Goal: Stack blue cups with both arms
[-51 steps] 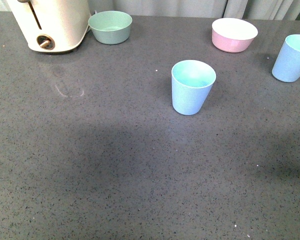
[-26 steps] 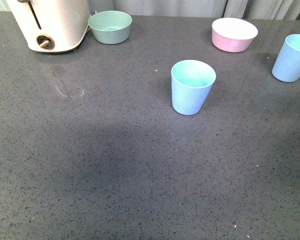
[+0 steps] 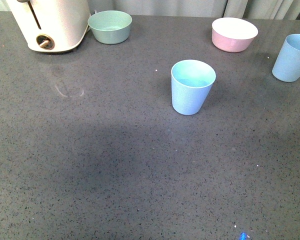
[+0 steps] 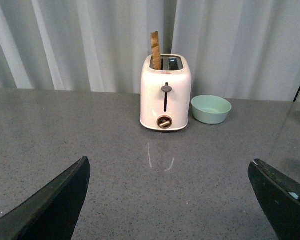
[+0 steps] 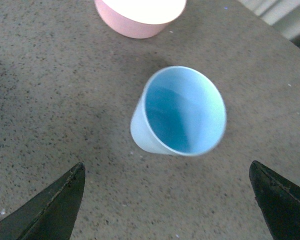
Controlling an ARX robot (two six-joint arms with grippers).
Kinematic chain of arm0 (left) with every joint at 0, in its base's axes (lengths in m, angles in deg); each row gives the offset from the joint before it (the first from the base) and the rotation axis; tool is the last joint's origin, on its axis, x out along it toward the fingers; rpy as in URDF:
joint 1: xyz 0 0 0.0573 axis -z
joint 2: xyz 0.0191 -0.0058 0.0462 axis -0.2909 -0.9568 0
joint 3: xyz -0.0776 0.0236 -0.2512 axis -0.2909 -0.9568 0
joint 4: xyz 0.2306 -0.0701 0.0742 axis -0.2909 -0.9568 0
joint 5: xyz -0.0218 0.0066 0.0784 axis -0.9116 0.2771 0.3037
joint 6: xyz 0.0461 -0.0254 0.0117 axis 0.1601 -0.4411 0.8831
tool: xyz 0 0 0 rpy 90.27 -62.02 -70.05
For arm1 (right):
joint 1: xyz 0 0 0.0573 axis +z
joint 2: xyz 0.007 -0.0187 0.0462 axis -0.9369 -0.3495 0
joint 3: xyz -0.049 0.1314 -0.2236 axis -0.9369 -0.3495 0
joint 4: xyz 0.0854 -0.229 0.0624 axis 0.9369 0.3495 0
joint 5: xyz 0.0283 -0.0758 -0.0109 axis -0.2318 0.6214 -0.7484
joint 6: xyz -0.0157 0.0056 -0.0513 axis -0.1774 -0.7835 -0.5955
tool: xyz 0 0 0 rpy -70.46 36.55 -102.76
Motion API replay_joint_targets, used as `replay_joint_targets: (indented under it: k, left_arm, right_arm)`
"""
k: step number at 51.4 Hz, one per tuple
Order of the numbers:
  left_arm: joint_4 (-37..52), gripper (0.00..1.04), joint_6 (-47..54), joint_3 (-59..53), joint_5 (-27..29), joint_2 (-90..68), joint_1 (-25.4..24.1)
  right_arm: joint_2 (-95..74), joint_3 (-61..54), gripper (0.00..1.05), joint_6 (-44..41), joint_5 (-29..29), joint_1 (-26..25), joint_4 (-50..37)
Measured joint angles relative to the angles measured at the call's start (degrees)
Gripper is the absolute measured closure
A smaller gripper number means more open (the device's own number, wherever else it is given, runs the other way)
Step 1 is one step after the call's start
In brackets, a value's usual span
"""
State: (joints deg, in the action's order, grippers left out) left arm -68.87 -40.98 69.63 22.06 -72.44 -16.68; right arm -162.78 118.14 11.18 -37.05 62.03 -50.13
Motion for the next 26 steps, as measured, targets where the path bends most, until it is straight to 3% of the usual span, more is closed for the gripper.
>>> replay_joint_targets:
  k: [12,26]
  left_arm:
    - [0.0,0.09,0.0,0.0,0.0,0.0,0.0]
    - [0.0,0.09,0.0,0.0,0.0,0.0,0.0]
  right_arm:
    - [-6.9,4.2,0.09,-1.5,2.5,4.3,0.7]
    - [-12.9,10.1,0.09,-1.2,4.1,5.8,1.8]
